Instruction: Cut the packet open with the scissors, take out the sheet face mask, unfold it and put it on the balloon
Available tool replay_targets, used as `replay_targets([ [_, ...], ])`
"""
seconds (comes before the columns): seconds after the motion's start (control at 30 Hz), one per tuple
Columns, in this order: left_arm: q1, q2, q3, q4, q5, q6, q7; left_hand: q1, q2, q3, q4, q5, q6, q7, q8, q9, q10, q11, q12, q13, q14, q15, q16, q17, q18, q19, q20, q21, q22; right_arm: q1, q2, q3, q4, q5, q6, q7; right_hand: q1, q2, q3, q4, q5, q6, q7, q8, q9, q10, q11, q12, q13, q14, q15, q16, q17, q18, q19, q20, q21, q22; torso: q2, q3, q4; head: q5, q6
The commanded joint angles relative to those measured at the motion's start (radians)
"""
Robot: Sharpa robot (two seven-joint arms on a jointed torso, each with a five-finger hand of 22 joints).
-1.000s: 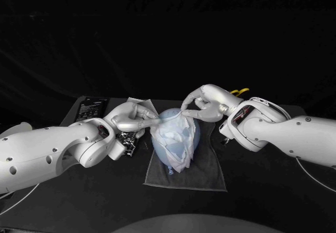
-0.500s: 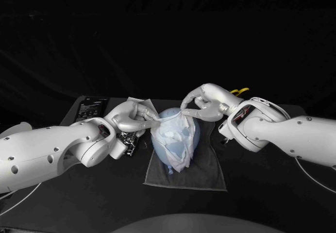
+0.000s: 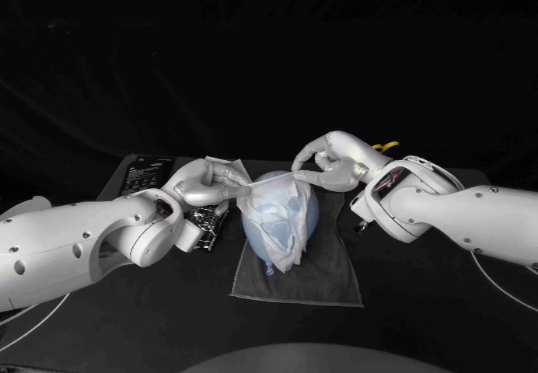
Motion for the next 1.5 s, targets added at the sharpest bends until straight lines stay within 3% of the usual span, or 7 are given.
replay_targets([
  [0.03, 0.001, -0.002, 0.001, -0.001, 0.056, 0.004, -0.018, -0.016, 0.0, -0.003, 0.009, 0.002, 0.004, -0.005, 0.01, 0.022, 0.006, -0.002, 0.007, 0.004, 0.007, -0.001, 0.008, 0.007, -0.003, -0.002, -0.005, 0.004, 0.0, 0.001, 0.004, 0.002, -0.011, 0.066, -0.041, -0.033, -0.012, 0.002, 0.006, 0.001, 0.005, -0.001, -0.003, 0.007, 0.003, 0.103, -0.007, 0.003, 0.263, 0.104, -0.004, 0.005, 0.263, -0.004, 0.086, -0.006, 0.002, 0.25, 0.0, 0.0001, 0.0, 0.001, 0.001],
  [0.33, 0.001, 0.002, 0.002, -0.008, 0.056, -0.001, -0.086, -0.062, 0.007, -0.012, 0.034, 0.002, -0.008, -0.023, 0.029, 0.031, 0.018, -0.011, 0.025, 0.018, 0.008, -0.008, 0.009, 0.008, -0.003, -0.004, -0.01, -0.001, -0.004, 0.002, 0.023, 0.002, -0.039, 0.137, -0.006, -0.085, -0.016, 0.001, 0.013, -0.002, 0.005, -0.003, -0.003, 0.01, 0.006, 0.103, -0.007, 0.003, 0.263, 0.104, -0.004, 0.005, 0.263, -0.002, 0.082, -0.006, -0.007, 0.247, 0.001, 0.0003, -0.0018, 0.004, 0.003],
  [0.57, 0.002, 0.012, 0.002, -0.014, 0.059, -0.027, -0.105, -0.069, 0.006, -0.017, 0.038, 0.002, -0.011, -0.027, 0.035, 0.033, 0.019, -0.014, 0.029, 0.021, 0.007, -0.01, 0.008, 0.007, -0.002, -0.005, -0.011, -0.003, -0.007, 0.002, 0.052, 0.002, -0.064, 0.15, -0.008, -0.124, -0.02, 0.0, 0.02, -0.005, 0.005, -0.006, -0.002, 0.013, 0.008, 0.103, -0.007, 0.003, 0.263, 0.104, -0.004, 0.005, 0.263, -0.001, 0.08, -0.006, -0.012, 0.246, 0.0, 0.0011, -0.0008, 0.004, 0.004],
  [1.23, 0.002, 0.027, 0.003, -0.038, 0.1, -0.139, -0.04, -0.048, 0.016, -0.024, 0.029, 0.002, -0.033, -0.018, 0.044, 0.037, -0.009, -0.01, 0.023, 0.024, 0.003, -0.009, 0.005, -0.002, -0.001, -0.008, -0.014, -0.012, -0.018, 0.004, 0.088, 0.004, -0.103, 0.209, -0.044, -0.156, -0.051, -0.013, 0.032, -0.009, 0.005, -0.025, -0.003, 0.022, 0.016, 0.103, -0.006, 0.003, 0.263, 0.104, -0.003, 0.005, 0.263, 0.005, 0.07, -0.005, -0.037, 0.238, 0.0, 0.0001, 0.0001, 0.003, 0.008],
  [1.5, 0.002, 0.037, 0.011, -0.044, 0.106, -0.148, -0.041, -0.058, 0.015, -0.035, 0.037, 0.001, -0.037, -0.019, 0.047, 0.038, -0.011, -0.006, 0.025, 0.025, 0.004, -0.005, 0.005, 0.001, -0.002, -0.008, -0.012, -0.013, -0.019, 0.004, 0.088, 0.005, -0.107, 0.231, -0.043, -0.152, -0.097, -0.025, 0.025, 0.008, 0.008, -0.034, -0.005, 0.028, 0.018, 0.103, -0.008, 0.003, 0.263, 0.104, -0.004, 0.005, 0.263, 0.008, 0.065, -0.006, -0.049, 0.234, 0.0, 0.0005, -0.0009, 0.005, 0.009],
])
